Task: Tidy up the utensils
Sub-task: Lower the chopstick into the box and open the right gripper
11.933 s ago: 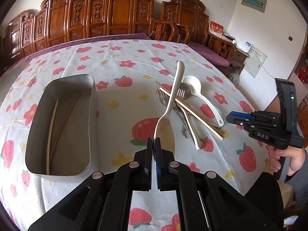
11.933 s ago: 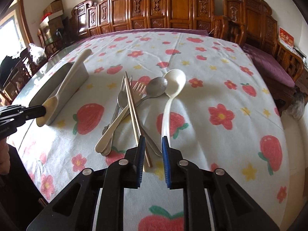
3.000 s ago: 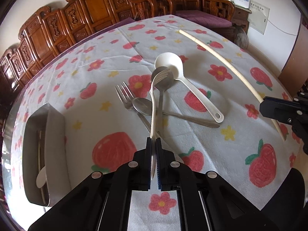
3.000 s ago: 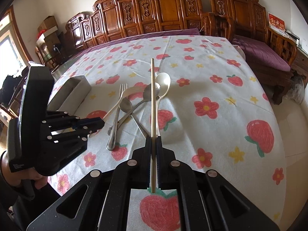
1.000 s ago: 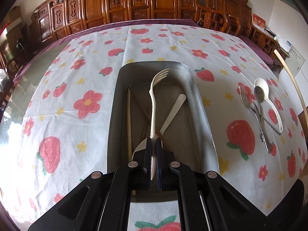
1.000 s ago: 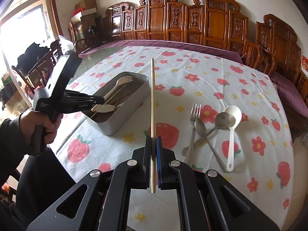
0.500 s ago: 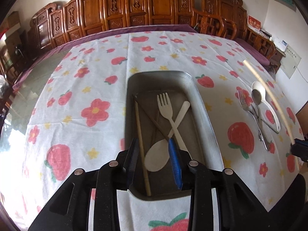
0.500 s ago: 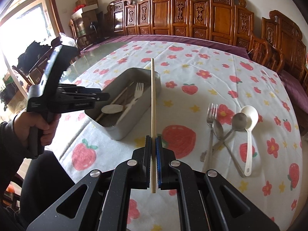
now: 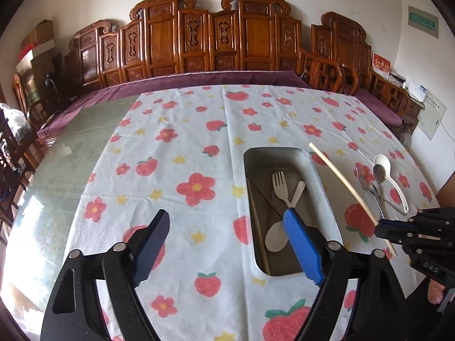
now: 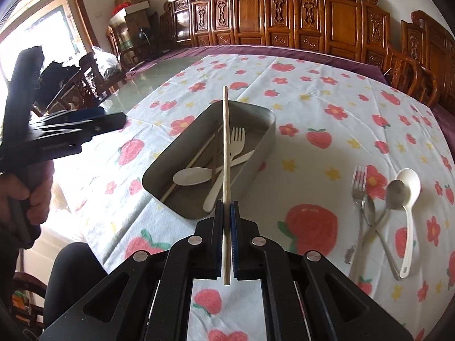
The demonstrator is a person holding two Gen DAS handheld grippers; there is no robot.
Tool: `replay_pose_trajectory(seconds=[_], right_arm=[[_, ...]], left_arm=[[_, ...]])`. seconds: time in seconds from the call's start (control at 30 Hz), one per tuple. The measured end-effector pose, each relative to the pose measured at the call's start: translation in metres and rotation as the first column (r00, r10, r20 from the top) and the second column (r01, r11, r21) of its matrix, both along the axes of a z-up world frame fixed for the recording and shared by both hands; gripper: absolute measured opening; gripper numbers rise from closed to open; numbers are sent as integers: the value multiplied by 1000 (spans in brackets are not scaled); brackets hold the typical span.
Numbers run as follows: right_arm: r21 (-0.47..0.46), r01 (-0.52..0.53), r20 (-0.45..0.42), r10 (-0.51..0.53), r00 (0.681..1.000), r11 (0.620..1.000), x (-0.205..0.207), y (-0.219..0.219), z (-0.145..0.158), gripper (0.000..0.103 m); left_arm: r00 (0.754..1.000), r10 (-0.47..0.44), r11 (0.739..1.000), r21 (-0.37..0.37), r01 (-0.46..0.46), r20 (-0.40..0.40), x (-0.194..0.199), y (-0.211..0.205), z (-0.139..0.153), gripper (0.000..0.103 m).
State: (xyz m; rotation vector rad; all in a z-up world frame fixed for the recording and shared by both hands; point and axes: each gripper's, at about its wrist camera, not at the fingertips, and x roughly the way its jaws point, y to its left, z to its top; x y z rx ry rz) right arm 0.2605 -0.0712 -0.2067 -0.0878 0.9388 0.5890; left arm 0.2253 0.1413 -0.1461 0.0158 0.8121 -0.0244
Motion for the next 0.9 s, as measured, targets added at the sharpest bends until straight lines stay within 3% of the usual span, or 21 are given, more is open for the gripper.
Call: replay_pose_trajectory(seconds=[0.4, 0.63, 0.9], right_arm=[[49, 37, -117, -31, 993, 998, 36, 44, -23, 6], [19, 92, -182, -87, 979, 996, 57, 56, -42, 6], [32, 101, -181, -94, 979, 994, 65, 59, -53, 8]], left_arm=[[999, -2, 1000, 1, 2, 44, -17, 7, 18, 84], [998, -5, 1000, -18, 6, 57, -19, 8, 24, 84], [999, -7, 1000, -13, 8, 54, -21, 6, 23, 84]])
